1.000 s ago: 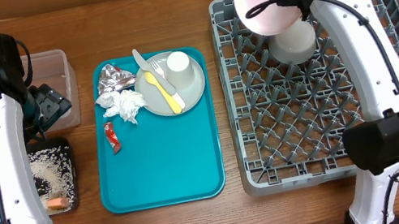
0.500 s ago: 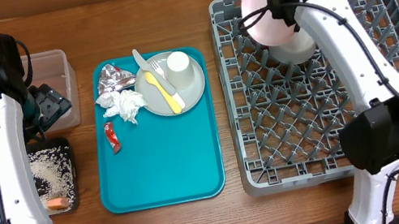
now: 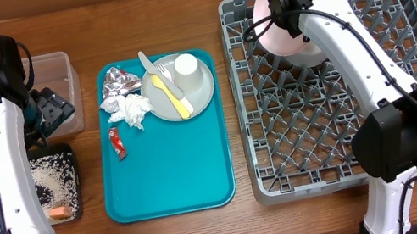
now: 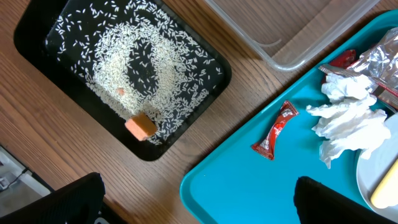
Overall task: Sort waste into correct bins and load items into the dishwasher rack
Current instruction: 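Carry the white plate with the right gripper over the dishwasher rack, then lower the plate upright into a rack slot beside the grey bowl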
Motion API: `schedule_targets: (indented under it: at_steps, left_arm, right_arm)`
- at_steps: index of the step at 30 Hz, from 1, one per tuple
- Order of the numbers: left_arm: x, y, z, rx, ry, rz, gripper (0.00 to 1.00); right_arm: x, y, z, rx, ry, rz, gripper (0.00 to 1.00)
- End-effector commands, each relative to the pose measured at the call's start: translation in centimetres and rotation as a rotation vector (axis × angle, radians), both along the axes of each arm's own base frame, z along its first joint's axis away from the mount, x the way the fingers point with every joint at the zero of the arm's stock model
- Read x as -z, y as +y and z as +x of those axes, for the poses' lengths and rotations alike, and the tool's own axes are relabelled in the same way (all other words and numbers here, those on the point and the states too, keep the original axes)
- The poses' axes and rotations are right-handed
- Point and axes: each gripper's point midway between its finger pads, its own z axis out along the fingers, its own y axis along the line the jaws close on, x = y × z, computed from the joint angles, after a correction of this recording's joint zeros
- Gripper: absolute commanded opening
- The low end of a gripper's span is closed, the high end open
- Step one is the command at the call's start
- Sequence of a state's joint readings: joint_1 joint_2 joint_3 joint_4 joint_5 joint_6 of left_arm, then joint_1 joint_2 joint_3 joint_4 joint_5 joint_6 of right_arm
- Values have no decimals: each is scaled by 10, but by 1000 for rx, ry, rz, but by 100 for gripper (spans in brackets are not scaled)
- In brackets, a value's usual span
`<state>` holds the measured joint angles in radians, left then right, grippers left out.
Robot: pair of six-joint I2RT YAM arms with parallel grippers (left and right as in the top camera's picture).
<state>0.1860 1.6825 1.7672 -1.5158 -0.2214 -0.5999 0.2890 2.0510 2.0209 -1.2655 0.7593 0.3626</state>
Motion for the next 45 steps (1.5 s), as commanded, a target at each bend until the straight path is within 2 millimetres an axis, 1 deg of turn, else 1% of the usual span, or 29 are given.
schedule_targets:
  at_steps: [1,3,6,9,14,17,19,20,21,22,23,24,25,27,29,30,35,36,37,38,39,41,42,43,44,45]
  left_arm:
    - [-9,3,1,5,-23,20,100]
    - [-9,3,1,5,-24,20,100]
    - [-9,3,1,5,-23,20,100]
    - [-9,3,1,5,-24,20,100]
    - [-9,3,1,5,-24,20,100]
    - [-9,3,1,5,-24,20,100]
    - [-9,3,1,5,-24,20,100]
    - [-9,3,1,5,-24,20,100]
    - [-9,3,1,5,-23,20,100]
    - [-9,3,1,5,-24,20,100]
    - [-9,3,1,5,-24,20,100]
    - [-9,3,1,5,-23,20,100]
    - [-9,3,1,5,-24,20,100]
    - [-9,3,1,5,-23,20,100]
    - [-9,3,1,5,-24,20,100]
    - [-9,3,1,5,-24,20,100]
    - [-9,3,1,5,-23,20,100]
    - [-9,3,1,5,-23,20,100]
    - [-9,3,1,5,-24,20,100]
    - [-9,3,1,5,-24,20,100]
    - [-9,3,1,5,-24,20,100]
    - [-9,3,1,5,-23,20,100]
    - [-9,3,1,5,-24,20,100]
    - [-9,3,1,5,-23,20,100]
    - [-9,3,1,5,-24,20,100]
    - [-9,3,1,5,-23,20,100]
  right_arm:
    - [-3,-1,0,10,-15,-45,4]
    - [-3,7,0,-6,-16,-44,4]
    - [-3,24,-2,-44,-12,-45,4]
    - [0,43,-12,-67,4,-43,4]
    - [3,63,-20,-90,13,-27,4]
    - [11,75,-23,-115,40,35,4]
    - [19,86,-26,-135,70,106,4]
    - [20,88,-26,-141,74,124,6]
    - [21,90,-26,-144,75,135,13]
    - [22,93,-25,-148,74,150,26]
    - [23,95,-24,-152,72,163,44]
    - [23,96,-24,-154,72,170,65]
    - [22,98,-23,-157,70,185,80]
    - [20,100,-22,-159,67,206,88]
    - [13,102,-20,-163,58,236,89]
    - [4,102,-19,-162,49,266,89]
    - [-22,92,-19,-148,37,356,90]
    - [-28,91,-21,-158,49,396,95]
    - [-31,91,-23,-176,63,419,95]
    - [-32,92,-24,-195,77,441,99]
    - [-32,92,-25,-205,93,465,100]
    - [-28,91,-28,-213,123,506,100]
    - [-24,87,-29,-200,136,515,97]
    - [-22,82,-29,-188,143,516,88]
    - [-19,77,-28,-175,147,515,76]
    - [-16,72,-25,-162,147,516,53]
